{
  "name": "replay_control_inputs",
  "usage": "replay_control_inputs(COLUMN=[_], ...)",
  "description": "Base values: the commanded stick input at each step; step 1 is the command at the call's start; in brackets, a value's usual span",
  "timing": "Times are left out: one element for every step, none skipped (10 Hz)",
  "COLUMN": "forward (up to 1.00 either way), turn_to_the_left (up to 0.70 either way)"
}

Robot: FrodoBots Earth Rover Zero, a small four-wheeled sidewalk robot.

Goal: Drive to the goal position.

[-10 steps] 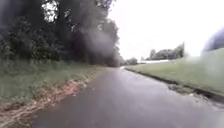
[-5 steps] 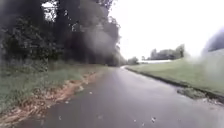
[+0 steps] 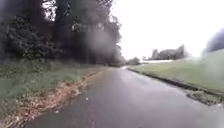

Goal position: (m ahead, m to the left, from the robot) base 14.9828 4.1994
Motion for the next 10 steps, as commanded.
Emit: replay_control_inputs(forward=[0.7, 0.7, 0.7, 0.7, 0.7, 0.7, 0.7, 0.7, 0.7, 0.7], turn_to_the_left=[0.0, 0.0, 0.0, 0.0, 0.0, 0.0, 0.0, 0.0, 0.0, 0.0])
